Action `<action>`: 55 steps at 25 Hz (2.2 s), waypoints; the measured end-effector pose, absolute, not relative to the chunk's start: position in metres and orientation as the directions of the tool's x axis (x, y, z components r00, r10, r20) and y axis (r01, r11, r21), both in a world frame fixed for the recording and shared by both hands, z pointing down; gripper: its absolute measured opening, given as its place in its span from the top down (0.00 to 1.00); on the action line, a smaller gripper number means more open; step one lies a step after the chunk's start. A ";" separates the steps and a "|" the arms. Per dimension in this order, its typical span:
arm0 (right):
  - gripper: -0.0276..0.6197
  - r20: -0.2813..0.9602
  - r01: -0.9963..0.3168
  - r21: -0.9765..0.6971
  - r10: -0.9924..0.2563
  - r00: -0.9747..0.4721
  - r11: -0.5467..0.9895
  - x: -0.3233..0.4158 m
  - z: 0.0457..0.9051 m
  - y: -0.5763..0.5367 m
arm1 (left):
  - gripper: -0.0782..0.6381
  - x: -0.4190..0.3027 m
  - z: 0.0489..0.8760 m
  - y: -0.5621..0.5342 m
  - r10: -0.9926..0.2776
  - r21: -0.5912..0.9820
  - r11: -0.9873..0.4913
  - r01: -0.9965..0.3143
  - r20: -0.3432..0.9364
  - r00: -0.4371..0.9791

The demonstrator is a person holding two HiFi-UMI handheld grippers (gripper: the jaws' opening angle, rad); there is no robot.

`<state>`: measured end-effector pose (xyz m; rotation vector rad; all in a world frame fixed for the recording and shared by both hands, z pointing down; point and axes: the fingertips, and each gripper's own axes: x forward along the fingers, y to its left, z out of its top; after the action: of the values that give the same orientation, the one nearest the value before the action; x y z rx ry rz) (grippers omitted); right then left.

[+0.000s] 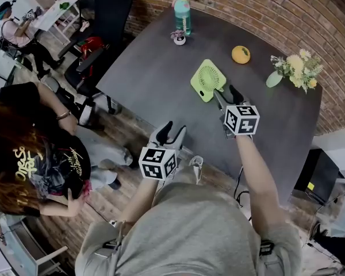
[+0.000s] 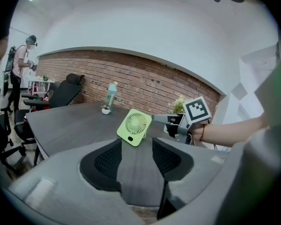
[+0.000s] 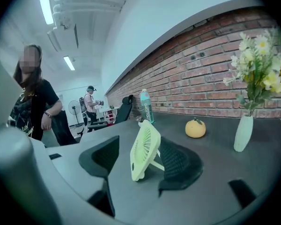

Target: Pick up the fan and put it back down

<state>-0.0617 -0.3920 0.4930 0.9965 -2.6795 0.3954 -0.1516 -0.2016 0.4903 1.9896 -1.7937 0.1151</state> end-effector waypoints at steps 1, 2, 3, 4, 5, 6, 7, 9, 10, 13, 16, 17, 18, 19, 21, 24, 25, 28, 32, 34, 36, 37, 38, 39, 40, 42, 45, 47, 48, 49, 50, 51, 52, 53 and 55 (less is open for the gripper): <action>0.55 0.325 -0.666 -0.160 -0.598 -0.732 0.729 -0.059 0.491 -0.385 | 0.61 -0.150 0.490 -0.199 -0.923 0.273 -0.049 -0.961 0.355 0.148; 0.55 0.323 -0.667 -0.156 -0.600 -0.732 0.729 -0.056 0.489 -0.378 | 0.61 -0.148 0.489 -0.196 -0.924 0.269 -0.050 -0.962 0.352 0.147; 0.55 0.318 -0.667 -0.152 -0.603 -0.732 0.730 -0.053 0.487 -0.370 | 0.61 -0.147 0.489 -0.192 -0.925 0.265 -0.050 -0.963 0.351 0.145; 0.56 0.312 -0.666 -0.151 -0.604 -0.734 0.731 -0.051 0.485 -0.361 | 0.61 -0.145 0.489 -0.188 -0.925 0.261 -0.049 -0.964 0.351 0.142; 0.56 0.303 -0.663 -0.153 -0.604 -0.737 0.733 -0.049 0.482 -0.352 | 0.61 -0.143 0.489 -0.183 -0.925 0.257 -0.049 -0.965 0.353 0.140; 0.57 0.292 -0.660 -0.159 -0.604 -0.742 0.734 -0.046 0.480 -0.341 | 0.61 -0.141 0.489 -0.178 -0.925 0.254 -0.049 -0.966 0.354 0.140; 0.59 0.281 -0.657 -0.166 -0.603 -0.746 0.736 -0.044 0.477 -0.331 | 0.61 -0.138 0.489 -0.172 -0.925 0.253 -0.051 -0.966 0.353 0.141; 0.65 0.261 -0.652 -0.177 -0.604 -0.753 0.737 -0.038 0.473 -0.311 | 0.63 -0.133 0.489 -0.160 -0.927 0.250 -0.055 -0.967 0.348 0.143; 0.67 0.252 -0.652 -0.179 -0.606 -0.755 0.737 -0.035 0.471 -0.301 | 0.64 -0.131 0.489 -0.155 -0.929 0.247 -0.056 -0.967 0.343 0.141; 0.74 0.231 -0.653 -0.176 -0.614 -0.754 0.736 -0.025 0.465 -0.273 | 0.67 -0.124 0.486 -0.139 -0.934 0.238 -0.058 -0.970 0.331 0.137; 0.80 0.220 -0.661 -0.166 -0.626 -0.749 0.732 -0.016 0.461 -0.244 | 0.71 -0.118 0.483 -0.121 -0.937 0.227 -0.062 -0.972 0.322 0.135; 0.83 0.218 -0.663 -0.164 -0.629 -0.746 0.730 -0.013 0.459 -0.234 | 0.72 -0.116 0.482 -0.115 -0.938 0.222 -0.063 -0.973 0.320 0.134; 0.85 0.217 -0.665 -0.162 -0.631 -0.745 0.729 -0.010 0.458 -0.225 | 0.74 -0.114 0.482 -0.109 -0.938 0.217 -0.062 -0.974 0.320 0.131; 0.87 0.215 -0.665 -0.163 -0.632 -0.745 0.729 -0.007 0.457 -0.215 | 0.75 -0.112 0.481 -0.103 -0.938 0.210 -0.061 -0.976 0.321 0.128; 0.90 0.208 -0.664 -0.166 -0.633 -0.746 0.729 0.000 0.456 -0.195 | 0.78 -0.107 0.480 -0.091 -0.939 0.194 -0.060 -0.979 0.322 0.121; 0.93 0.206 -0.668 -0.156 -0.637 -0.743 0.728 0.010 0.456 -0.167 | 0.82 -0.101 0.481 -0.073 -0.940 0.179 -0.067 -0.982 0.319 0.122; 0.93 0.207 -0.670 -0.148 -0.640 -0.740 0.727 0.012 0.456 -0.158 | 0.82 -0.099 0.481 -0.068 -0.939 0.175 -0.072 -0.982 0.319 0.126; 0.95 0.210 -0.679 -0.119 -0.650 -0.730 0.724 0.019 0.458 -0.133 | 0.84 -0.093 0.482 -0.053 -0.937 0.165 -0.093 -0.982 0.318 0.142; 0.95 0.214 -0.683 -0.111 -0.654 -0.725 0.721 0.026 0.461 -0.106 | 0.85 -0.082 0.483 -0.038 -0.933 0.164 -0.130 -0.978 0.314 0.177; 0.95 0.213 -0.686 -0.118 -0.657 -0.723 0.718 0.030 0.462 -0.095 | 0.85 -0.076 0.483 -0.032 -0.931 0.163 -0.144 -0.976 0.312 0.189; 0.95 0.210 -0.688 -0.125 -0.659 -0.722 0.714 0.033 0.462 -0.086 | 0.85 -0.072 0.484 -0.028 -0.929 0.159 -0.155 -0.975 0.311 0.199; 0.95 0.209 -0.689 -0.127 -0.659 -0.722 0.714 0.034 0.462 -0.081 | 0.85 -0.071 0.483 -0.026 -0.929 0.158 -0.160 -0.974 0.309 0.203; 0.95 0.208 -0.688 -0.127 -0.659 -0.722 0.714 0.034 0.461 -0.077 | 0.85 -0.069 0.483 -0.025 -0.929 0.159 -0.165 -0.974 0.307 0.207; 0.95 0.207 -0.688 -0.128 -0.659 -0.723 0.714 0.034 0.461 -0.074 | 0.85 -0.068 0.482 -0.024 -0.929 0.160 -0.168 -0.973 0.305 0.210; 0.95 0.206 -0.688 -0.128 -0.659 -0.723 0.715 0.034 0.462 -0.071 | 0.85 -0.067 0.482 -0.023 -0.928 0.162 -0.171 -0.972 0.304 0.214; 0.95 0.207 -0.687 -0.131 -0.658 -0.724 0.715 0.034 0.463 -0.067 | 0.86 -0.064 0.482 -0.022 -0.926 0.164 -0.177 -0.970 0.305 0.221; 0.95 0.208 -0.685 -0.137 -0.656 -0.726 0.715 0.033 0.464 -0.064 | 0.86 -0.062 0.480 -0.022 -0.924 0.164 -0.186 -0.969 0.307 0.229; 0.95 0.205 -0.684 -0.140 -0.654 -0.728 0.716 0.033 0.463 -0.064 | 0.86 -0.062 0.479 -0.023 -0.923 0.165 -0.187 -0.968 0.307 0.231; 0.95 0.204 -0.683 -0.142 -0.654 -0.729 0.717 0.034 0.463 -0.064 | 0.86 -0.062 0.479 -0.023 -0.923 0.167 -0.187 -0.968 0.307 0.231; 0.95 0.203 -0.682 -0.145 -0.653 -0.730 0.717 0.034 0.463 -0.064 | 0.86 -0.061 0.480 -0.023 -0.922 0.169 -0.187 -0.968 0.309 0.232; 0.95 0.203 -0.681 -0.149 -0.651 -0.731 0.717 0.034 0.463 -0.064 | 0.86 -0.061 0.481 -0.024 -0.922 0.171 -0.186 -0.968 0.310 0.232; 0.95 0.202 -0.679 -0.154 -0.650 -0.733 0.718 0.034 0.463 -0.064 | 0.86 -0.061 0.481 -0.024 -0.921 0.173 -0.185 -0.967 0.312 0.232; 0.95 0.201 -0.677 -0.157 -0.648 -0.734 0.719 0.034 0.463 -0.064 | 0.86 -0.060 0.482 -0.025 -0.921 0.174 -0.185 -0.967 0.313 0.232; 0.95 0.200 -0.676 -0.158 -0.647 -0.736 0.719 0.033 0.463 -0.064 | 0.86 -0.059 0.482 -0.025 -0.920 0.176 -0.184 -0.967 0.314 0.233; 0.95 0.200 -0.678 -0.153 -0.650 -0.733 0.719 0.034 0.464 -0.064 | 0.86 -0.058 0.483 -0.026 -0.920 0.179 -0.184 -0.967 0.315 0.233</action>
<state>0.0339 -0.0645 0.4639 1.0830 -2.7884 0.3271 -0.0581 -0.0262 0.4827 2.1759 -1.7473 0.1929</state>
